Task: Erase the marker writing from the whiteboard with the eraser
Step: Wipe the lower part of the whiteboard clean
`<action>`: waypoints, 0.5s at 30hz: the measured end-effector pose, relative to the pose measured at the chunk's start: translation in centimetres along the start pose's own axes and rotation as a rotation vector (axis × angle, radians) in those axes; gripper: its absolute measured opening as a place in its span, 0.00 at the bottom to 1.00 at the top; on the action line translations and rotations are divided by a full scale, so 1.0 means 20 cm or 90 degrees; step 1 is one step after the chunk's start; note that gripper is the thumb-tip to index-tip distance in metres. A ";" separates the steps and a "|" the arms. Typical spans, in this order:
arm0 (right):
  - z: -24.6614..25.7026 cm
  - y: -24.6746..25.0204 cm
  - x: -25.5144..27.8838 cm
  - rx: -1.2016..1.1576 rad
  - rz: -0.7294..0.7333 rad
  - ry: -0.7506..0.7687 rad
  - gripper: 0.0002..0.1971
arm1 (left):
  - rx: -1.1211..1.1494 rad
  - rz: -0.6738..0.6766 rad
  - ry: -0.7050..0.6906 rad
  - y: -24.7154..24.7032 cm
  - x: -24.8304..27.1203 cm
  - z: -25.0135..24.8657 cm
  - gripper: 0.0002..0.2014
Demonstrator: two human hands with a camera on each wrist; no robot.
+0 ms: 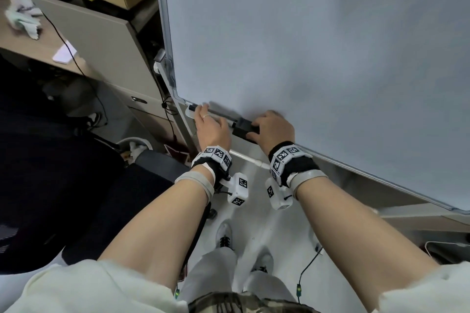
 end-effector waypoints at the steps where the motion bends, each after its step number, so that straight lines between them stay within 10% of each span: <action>1: -0.01 0.01 0.01 -0.002 0.000 0.007 0.18 | -0.003 0.007 -0.003 -0.01 0.01 -0.01 0.27; 15: -0.22 0.10 0.43 -0.150 -0.061 0.040 0.18 | -0.021 0.006 -0.042 -0.01 0.49 -0.08 0.26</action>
Point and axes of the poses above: each hand's wrist, its own x-axis away from the middle knuckle, its own y-axis out of the back of the hand, z = x × y, the point moved 5 cm from there along -x, towards the middle knuckle, and after that the axes turned 4 degrees about -y, right-handed, at the moved point
